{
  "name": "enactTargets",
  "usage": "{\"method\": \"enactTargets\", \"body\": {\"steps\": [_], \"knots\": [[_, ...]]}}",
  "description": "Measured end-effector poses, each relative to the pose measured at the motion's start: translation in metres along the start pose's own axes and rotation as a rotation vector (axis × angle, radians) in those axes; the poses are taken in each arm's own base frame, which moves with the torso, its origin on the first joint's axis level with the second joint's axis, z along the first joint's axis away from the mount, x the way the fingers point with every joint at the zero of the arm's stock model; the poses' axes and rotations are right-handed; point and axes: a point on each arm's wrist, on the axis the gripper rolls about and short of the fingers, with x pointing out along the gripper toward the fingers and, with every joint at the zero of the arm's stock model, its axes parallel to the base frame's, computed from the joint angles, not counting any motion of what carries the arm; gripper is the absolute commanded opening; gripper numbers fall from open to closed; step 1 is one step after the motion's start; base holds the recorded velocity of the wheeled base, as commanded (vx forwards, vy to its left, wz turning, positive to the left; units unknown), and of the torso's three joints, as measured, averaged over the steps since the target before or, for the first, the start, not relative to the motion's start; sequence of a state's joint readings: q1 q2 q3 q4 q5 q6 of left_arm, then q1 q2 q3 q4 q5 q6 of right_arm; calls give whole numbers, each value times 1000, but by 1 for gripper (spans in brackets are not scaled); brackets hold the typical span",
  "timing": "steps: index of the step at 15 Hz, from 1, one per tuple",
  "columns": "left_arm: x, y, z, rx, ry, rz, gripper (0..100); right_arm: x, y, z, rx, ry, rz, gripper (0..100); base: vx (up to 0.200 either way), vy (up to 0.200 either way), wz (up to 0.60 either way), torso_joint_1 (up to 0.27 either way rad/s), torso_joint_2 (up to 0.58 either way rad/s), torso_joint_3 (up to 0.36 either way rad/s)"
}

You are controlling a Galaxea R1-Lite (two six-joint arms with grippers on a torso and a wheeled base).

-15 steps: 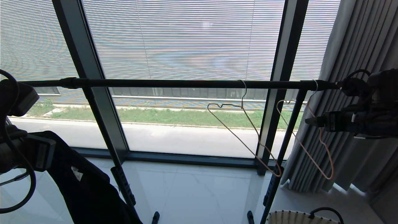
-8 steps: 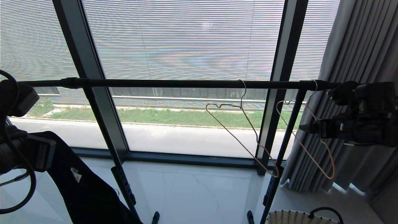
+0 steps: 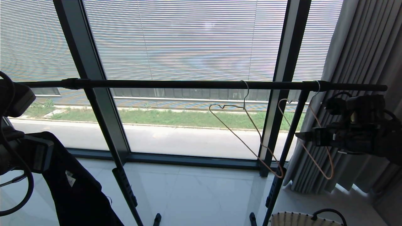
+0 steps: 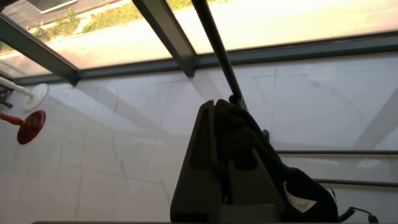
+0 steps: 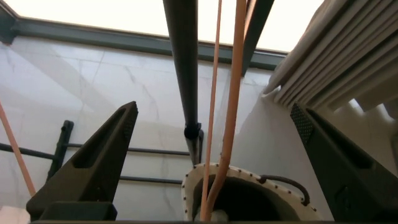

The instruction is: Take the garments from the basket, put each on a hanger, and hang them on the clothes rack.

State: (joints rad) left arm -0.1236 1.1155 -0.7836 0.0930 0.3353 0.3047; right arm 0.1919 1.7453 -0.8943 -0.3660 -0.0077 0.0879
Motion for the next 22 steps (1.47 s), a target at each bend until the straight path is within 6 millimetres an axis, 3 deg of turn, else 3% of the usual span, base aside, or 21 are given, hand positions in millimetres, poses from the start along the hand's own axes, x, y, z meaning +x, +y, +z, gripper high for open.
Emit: {"method": "enactTargets", "body": {"steps": [12,16,19,22], "knots": [[-4,2,0,-6,-13,6,0,-3,0,8,1,-60,-31,0,0,0,0,0,0,0],[-6,3,0,-10,-20,9,0,-17,0,15,3,-143,-37,0,0,0,0,0,0,0],[-7,4,0,-12,-22,17,0,-36,-1,6,2,-141,-40,0,0,0,0,0,0,0],[-7,6,3,-21,-48,30,0,-61,-3,-9,-1,-133,-43,0,-200,0,0,7,4,5]]}}
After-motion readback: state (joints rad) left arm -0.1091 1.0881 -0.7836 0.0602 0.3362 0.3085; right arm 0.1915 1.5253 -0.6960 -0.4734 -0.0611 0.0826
